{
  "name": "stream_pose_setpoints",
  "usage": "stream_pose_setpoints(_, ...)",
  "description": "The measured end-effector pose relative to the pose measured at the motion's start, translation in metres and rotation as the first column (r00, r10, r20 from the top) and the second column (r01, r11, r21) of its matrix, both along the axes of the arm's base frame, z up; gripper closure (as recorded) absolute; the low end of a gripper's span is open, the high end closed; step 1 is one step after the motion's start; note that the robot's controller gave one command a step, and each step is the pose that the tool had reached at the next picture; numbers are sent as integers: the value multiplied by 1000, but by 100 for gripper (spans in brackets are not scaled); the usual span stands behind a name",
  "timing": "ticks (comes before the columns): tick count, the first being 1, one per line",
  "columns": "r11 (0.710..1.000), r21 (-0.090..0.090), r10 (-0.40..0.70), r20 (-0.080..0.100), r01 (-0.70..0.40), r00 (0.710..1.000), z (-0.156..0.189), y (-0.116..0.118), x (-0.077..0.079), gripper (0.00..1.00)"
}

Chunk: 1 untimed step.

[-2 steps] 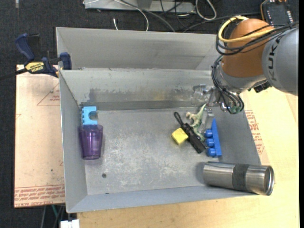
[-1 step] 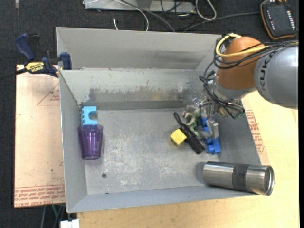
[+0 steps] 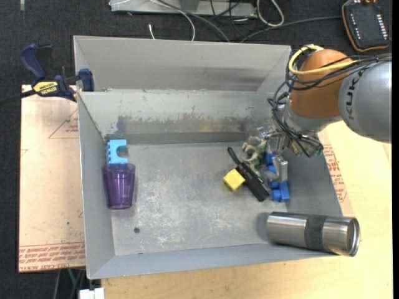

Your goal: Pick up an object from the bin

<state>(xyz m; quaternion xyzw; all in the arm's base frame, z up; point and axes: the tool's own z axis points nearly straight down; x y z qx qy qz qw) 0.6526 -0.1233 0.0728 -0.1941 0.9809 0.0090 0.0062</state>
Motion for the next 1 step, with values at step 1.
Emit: stream_pose_setpoints(1, 997, -5, 82, -3, -82, 997, -1, 9, 4, 0)
